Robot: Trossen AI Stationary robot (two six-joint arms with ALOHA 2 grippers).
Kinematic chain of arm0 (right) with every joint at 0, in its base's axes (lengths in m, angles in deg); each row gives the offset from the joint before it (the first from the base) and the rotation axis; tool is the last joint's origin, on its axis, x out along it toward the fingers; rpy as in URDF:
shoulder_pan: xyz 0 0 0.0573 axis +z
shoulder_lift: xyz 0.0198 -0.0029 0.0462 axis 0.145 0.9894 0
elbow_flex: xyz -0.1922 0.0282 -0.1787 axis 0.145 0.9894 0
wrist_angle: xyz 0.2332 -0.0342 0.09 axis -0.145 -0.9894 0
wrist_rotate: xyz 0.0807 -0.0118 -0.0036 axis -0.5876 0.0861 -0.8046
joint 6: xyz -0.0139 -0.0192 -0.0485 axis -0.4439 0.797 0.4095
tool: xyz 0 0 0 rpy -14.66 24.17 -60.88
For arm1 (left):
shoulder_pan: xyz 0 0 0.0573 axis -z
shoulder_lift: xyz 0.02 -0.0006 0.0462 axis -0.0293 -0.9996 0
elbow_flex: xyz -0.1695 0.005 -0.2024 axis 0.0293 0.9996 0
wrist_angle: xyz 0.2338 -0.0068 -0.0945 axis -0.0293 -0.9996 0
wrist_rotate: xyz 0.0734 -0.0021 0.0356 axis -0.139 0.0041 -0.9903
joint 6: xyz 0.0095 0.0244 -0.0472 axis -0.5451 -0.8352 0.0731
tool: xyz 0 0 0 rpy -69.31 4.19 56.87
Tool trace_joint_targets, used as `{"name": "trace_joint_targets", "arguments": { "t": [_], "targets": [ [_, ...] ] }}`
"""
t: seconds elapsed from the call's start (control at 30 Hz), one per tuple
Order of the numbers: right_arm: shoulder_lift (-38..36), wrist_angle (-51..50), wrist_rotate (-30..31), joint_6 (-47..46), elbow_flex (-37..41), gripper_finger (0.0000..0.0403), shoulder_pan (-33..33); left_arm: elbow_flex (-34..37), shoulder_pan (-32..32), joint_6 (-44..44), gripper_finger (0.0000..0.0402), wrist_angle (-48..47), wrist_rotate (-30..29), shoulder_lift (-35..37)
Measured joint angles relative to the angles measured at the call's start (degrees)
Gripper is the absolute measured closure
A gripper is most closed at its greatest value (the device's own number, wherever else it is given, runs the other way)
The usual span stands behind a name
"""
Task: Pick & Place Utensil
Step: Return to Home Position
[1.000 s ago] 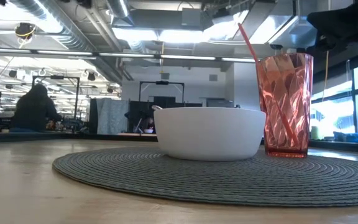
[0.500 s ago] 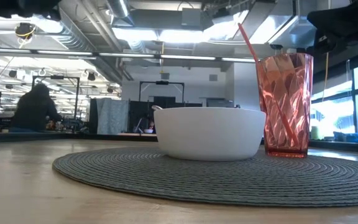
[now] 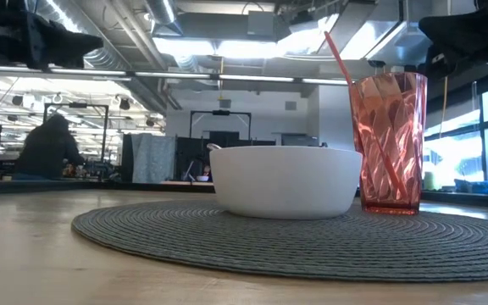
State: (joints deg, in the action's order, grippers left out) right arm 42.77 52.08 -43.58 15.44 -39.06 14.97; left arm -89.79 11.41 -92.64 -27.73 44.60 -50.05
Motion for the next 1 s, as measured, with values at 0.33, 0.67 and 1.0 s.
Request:
{"name": "trace_joint_targets", "arguments": {
  "t": [0.33, 0.67, 1.0],
  "targets": [
    [0.0, 1.8, 2.1, -0.1, 2.9, 0.0403, 0.0, 3.0, 0.0, 2.5, 0.0400, 1.6, -1.0, 0.0],
    [0.0, 1.5, 3.7, -1.4, 3.3, 0.0403, -0.1, 3.5, -0.1, 3.4, 0.0400, 3.1, -3.3, -0.8],
    [0.0, 1.5, 5.2, -0.9, 3.2, 0.0396, -0.1, 3.5, -0.1, 4.0, 0.0399, 3.1, -3.7, -0.9]
  ]
}}
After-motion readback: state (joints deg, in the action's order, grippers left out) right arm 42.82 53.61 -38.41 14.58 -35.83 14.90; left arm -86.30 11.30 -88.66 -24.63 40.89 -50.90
